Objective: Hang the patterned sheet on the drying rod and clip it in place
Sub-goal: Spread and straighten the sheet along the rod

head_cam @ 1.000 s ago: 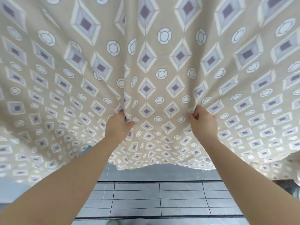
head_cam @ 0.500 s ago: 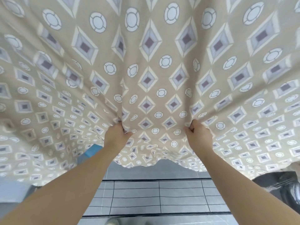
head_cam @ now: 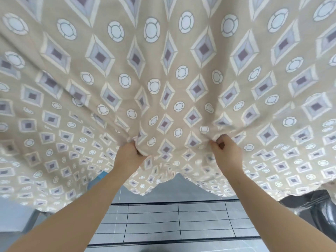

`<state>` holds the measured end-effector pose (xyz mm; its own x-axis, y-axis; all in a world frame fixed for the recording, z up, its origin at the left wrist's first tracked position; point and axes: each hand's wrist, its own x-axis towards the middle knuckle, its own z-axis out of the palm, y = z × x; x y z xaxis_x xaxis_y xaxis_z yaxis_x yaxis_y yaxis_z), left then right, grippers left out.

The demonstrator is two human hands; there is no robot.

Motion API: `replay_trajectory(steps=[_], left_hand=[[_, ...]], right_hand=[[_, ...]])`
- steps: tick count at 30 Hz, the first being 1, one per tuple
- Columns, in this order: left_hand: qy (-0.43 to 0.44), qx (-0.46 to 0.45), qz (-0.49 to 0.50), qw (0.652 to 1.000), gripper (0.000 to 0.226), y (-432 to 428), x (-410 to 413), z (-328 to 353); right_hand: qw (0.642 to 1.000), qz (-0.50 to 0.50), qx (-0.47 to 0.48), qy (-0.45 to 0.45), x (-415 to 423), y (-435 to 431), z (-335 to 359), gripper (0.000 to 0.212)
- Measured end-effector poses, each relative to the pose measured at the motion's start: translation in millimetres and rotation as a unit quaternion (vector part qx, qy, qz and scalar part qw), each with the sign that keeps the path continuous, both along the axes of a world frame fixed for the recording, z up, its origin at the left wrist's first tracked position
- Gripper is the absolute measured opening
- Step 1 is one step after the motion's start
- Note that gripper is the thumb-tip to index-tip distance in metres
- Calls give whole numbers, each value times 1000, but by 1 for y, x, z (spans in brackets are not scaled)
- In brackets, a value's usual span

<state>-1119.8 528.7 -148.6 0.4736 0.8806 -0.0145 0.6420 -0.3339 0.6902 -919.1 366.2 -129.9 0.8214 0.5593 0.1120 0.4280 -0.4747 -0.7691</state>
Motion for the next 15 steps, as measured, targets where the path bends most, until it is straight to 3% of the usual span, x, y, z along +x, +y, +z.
replay_trajectory(steps=[3,6,8,11,15], left_hand=[[-43,23,-55,997,40,3,-12,24],[63,2,-134,989,33,9,-12,25],[82,28,-116,989,33,8,-9,19],[62,31,-88,994,32,7,-5,17],[101,66,-76,990,24,8,-7,9]], right_hand=[[996,-22,83,-26,-9,-5,17,29],[999,14,-22,22,-14,-6,14,22],[998,6,-57,20,-14,-7,8,17],[999,-10,-42,-2,-19,-8,8,18],[998,-23,-52,-18,-23,-8,5,19]])
